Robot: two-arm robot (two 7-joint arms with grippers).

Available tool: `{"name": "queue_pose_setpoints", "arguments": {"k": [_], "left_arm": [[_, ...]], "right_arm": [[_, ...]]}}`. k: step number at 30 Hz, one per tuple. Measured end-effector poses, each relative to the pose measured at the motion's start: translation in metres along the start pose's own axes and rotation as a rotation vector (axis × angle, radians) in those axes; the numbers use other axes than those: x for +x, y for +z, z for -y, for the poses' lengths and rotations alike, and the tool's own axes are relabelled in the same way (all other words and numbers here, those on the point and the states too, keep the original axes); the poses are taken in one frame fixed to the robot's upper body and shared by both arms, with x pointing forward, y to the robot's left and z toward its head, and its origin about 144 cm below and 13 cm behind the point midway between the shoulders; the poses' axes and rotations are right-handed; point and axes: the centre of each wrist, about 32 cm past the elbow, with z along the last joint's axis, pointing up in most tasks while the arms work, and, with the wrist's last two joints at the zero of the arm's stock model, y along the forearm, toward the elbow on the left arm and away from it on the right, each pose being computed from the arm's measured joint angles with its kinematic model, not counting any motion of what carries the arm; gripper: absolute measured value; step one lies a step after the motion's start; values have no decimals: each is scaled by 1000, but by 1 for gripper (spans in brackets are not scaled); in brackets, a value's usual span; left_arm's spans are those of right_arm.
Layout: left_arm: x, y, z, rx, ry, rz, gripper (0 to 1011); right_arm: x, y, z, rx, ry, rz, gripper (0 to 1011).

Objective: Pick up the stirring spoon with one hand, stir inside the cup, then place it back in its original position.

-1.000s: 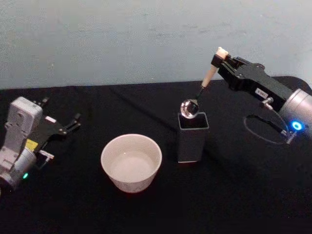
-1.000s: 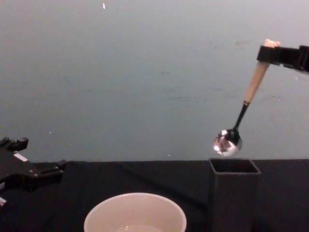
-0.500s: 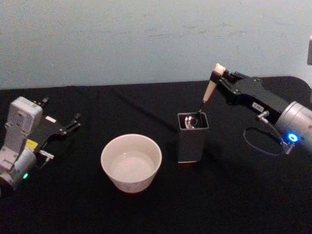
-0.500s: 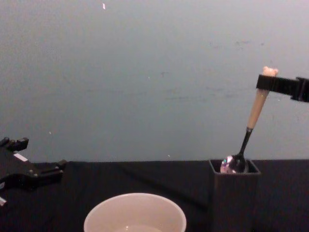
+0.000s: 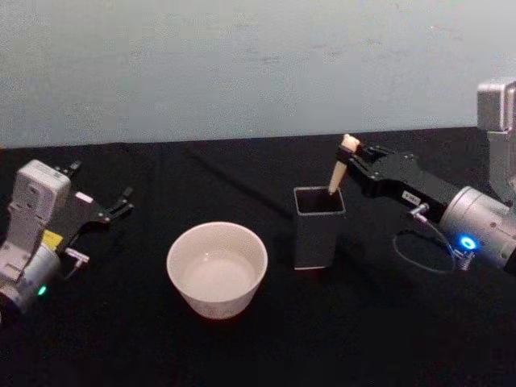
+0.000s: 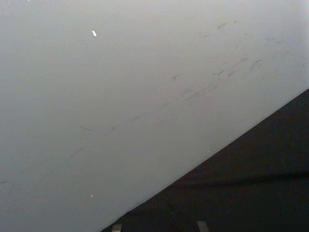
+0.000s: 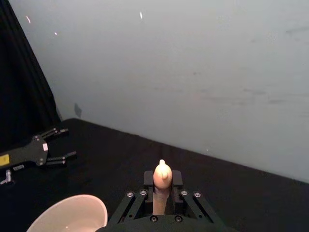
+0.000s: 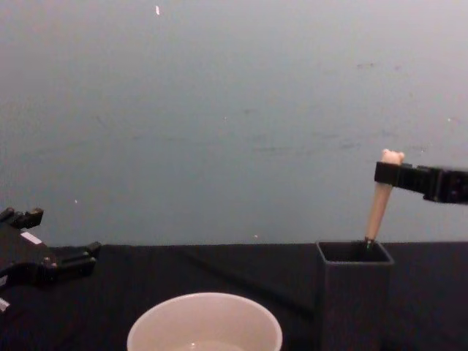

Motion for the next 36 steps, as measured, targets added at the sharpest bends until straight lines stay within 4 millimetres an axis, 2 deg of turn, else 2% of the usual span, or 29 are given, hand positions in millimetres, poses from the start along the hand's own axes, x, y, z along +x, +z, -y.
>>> {"name": "queue_pose_setpoints", "arguments": {"k": [19,36], "left_arm": [[0,0,0,0,0,0,1001],[0,0,0,0,0,0,1001]], "right_arm": [[1,-19,-8,-90,-1,7,218],[2,-24,-11,-121,-8,7,218]]}}
